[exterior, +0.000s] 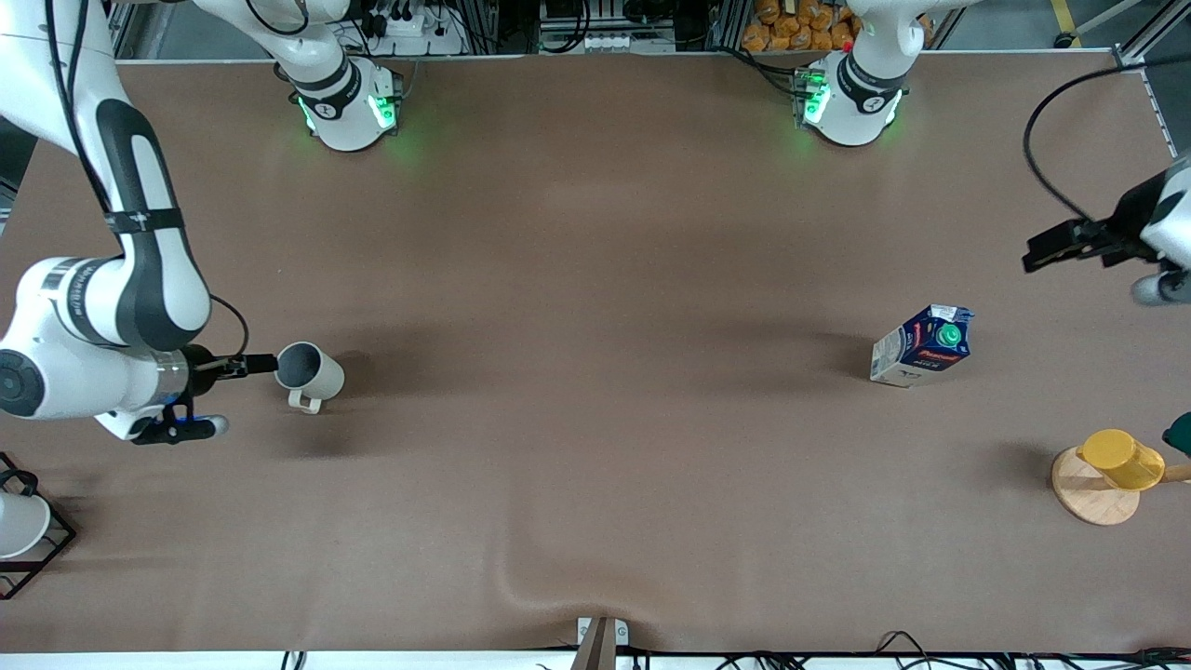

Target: Place milk next to cup

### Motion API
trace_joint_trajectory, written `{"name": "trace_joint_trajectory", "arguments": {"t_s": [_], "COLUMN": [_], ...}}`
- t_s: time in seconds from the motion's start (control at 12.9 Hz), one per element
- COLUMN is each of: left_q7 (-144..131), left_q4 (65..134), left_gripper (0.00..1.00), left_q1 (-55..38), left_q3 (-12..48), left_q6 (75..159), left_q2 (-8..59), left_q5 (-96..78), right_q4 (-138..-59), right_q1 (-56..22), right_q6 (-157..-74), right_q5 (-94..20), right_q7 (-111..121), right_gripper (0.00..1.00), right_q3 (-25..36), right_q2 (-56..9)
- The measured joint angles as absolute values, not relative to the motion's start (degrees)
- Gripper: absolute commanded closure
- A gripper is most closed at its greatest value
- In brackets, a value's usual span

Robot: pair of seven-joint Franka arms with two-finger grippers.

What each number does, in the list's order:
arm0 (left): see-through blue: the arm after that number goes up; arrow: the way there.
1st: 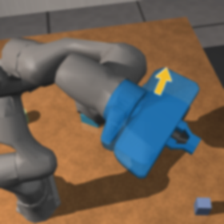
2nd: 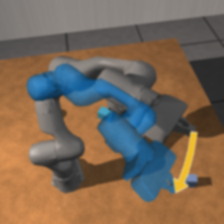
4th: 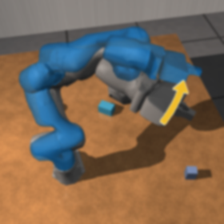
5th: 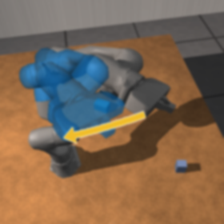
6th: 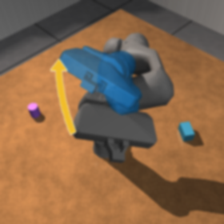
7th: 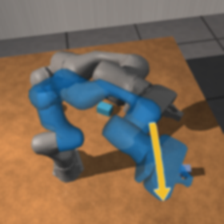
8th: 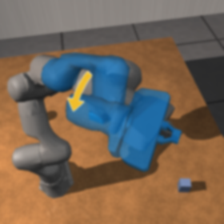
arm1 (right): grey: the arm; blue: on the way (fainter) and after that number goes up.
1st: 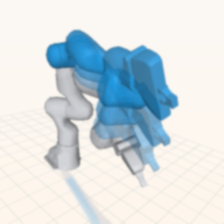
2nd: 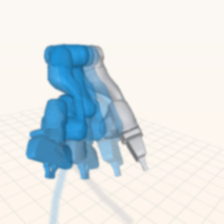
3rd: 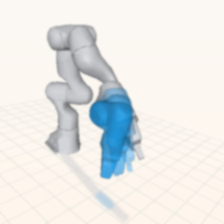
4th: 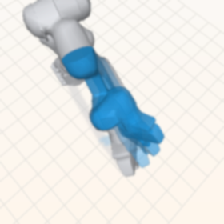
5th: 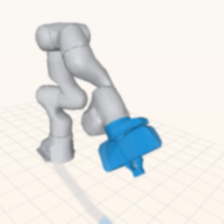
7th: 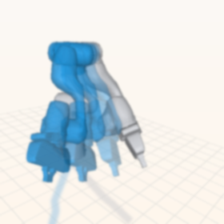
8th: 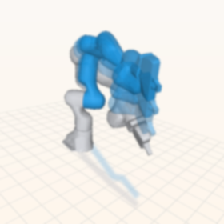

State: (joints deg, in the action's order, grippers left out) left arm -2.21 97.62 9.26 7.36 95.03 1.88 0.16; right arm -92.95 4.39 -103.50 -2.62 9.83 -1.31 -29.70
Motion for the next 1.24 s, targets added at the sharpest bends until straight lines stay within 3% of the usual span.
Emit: {"name": "trace_joint_trajectory", "arguments": {"t_s": [0.39, 0.46, 0.54, 0.62, 0.7, 1.24], "left_q7": [-2.07, -1.08, 0.5, 1.3, 1.51, 1.52], "left_q4": [104.4, 104.63, 104.85, 105.05, 105.24, 111.67], "left_gripper": [0.0, 0.0, 0.0, 0.0, 0.0, 0.0], "left_q1": [9.21, 9.19, 9.18, 9.17, 9.13, 8.78], "left_q3": [7.46, 7.64, 7.77, 7.82, 7.91, 9.39], "left_q6": [104.23, 105.41, 106.71, 108.12, 109.41, 117.07], "left_q2": [5.58, 6.69, 7.99, 9.37, 10.63, 12.11], "left_q5": [0.16, 0.16, 0.17, 0.16, 0.16, 1.73], "right_q4": [-93.1, -93.24, -93.63, -93.88, -94.02, -94.11], "right_q1": [3.53, 3.61, 3.68, 3.68, 3.66, 4.07], "right_q6": [-104.72, -104.73, -104.85, -104.92, -104.98, -105.95], "right_q5": [-2.62, -2.63, -2.62, -2.63, -2.65, -5.14], "right_q7": [13.4, 14.12, 14.43, 14.66, 14.76, 14.83], "right_gripper": [0.0, 0.15, 0.56, 0.89, 1.0, 1.0], "right_q3": [-1.02, -0.89, -0.84, -0.84, -0.86, -0.76], "right_q2": [-34.33, -35.18, -35.76, -36.14, -36.4, -36.74]}}
